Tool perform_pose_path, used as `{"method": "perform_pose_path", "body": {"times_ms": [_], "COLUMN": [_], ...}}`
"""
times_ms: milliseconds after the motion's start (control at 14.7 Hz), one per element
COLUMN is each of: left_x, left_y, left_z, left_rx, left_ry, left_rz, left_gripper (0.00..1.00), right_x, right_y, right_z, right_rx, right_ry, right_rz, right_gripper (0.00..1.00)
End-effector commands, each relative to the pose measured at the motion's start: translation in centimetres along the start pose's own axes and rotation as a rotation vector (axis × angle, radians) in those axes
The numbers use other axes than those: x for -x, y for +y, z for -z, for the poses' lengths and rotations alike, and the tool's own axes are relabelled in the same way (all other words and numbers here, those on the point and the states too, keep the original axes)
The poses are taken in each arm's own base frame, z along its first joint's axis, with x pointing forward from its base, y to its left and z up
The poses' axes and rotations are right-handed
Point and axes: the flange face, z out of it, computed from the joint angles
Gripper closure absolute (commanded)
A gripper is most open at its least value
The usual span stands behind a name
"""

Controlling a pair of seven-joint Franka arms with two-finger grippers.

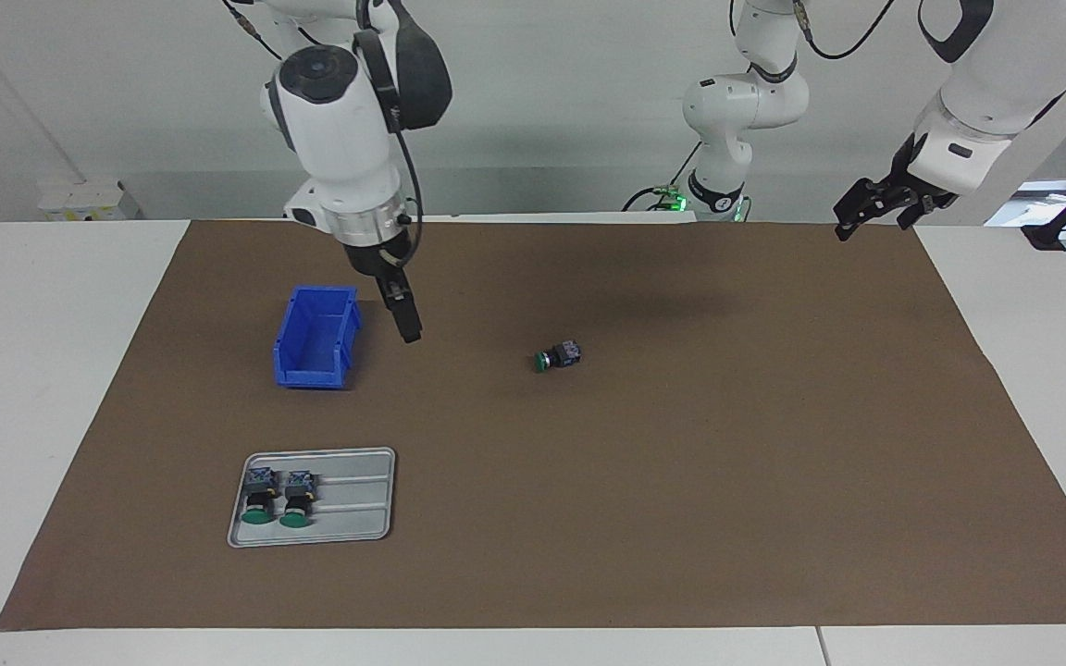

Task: Place and press button with both arms
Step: 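Carry the button to the table center and set it down, right gripper, then retract the right gripper while the left gripper reaches the button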

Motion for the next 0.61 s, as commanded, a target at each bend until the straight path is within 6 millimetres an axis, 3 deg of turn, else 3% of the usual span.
{"method": "perform_pose_path", "body": {"times_ms": [0, 339, 543], "left_x": [1.4, 3.1, 3.6], "left_y": [2.7, 9.0, 12.9], "left_z": [-0.7, -4.1, -6.6], "left_rx": [0.001, 0.021, 0.067], "left_ry": [0.003, -0.042, -0.037], "left_rz": [0.131, 0.427, 0.631], "left_gripper": [0.00, 0.00, 0.00], "right_x": [-4.6, -10.0, -11.8], "right_y": [5.0, 10.9, 12.9], "right_z": [3.5, 7.5, 7.1], "right_rx": [0.010, 0.074, 0.124], "right_ry": [-0.013, -0.059, -0.079], "right_rz": [0.174, 0.547, 0.833], "right_gripper": [0.00, 0.00, 0.00]}}
